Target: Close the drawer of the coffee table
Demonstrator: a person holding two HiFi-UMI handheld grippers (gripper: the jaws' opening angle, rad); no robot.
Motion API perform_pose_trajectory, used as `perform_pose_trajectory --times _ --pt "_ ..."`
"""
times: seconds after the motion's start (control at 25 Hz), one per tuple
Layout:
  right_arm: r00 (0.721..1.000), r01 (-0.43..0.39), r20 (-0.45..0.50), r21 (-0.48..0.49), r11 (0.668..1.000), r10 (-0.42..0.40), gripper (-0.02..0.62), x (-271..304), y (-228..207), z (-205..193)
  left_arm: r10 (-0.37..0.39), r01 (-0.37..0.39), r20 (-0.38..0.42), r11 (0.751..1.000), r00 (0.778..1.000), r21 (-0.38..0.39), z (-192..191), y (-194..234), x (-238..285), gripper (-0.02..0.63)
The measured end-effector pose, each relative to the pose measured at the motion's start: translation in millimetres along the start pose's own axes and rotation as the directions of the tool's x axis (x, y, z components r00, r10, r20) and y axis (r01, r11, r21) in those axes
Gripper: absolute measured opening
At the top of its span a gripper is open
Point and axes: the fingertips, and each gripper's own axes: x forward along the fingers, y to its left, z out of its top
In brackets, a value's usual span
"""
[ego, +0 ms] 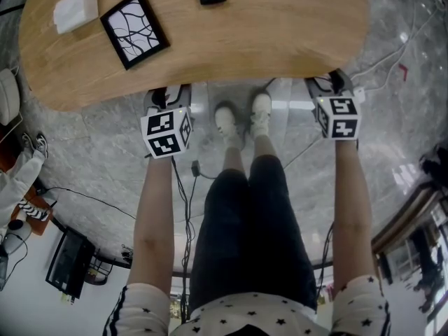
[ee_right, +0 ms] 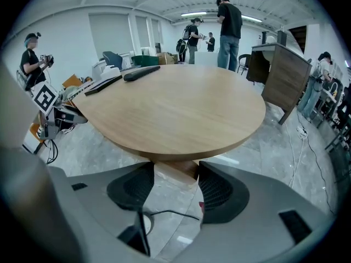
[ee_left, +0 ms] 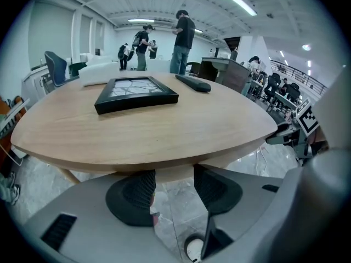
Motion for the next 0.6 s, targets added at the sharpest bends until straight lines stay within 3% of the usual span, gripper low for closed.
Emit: perform_pose_trajectory --times 0.6 --pt "0.995 0.031 0.096 -0.015 0.999 -0.029 0.250 4.1 -3.7 15.2 0.076 -0.069 0.075 0.994 0.994 -0.084 8.9 3.8 5.8 0.222"
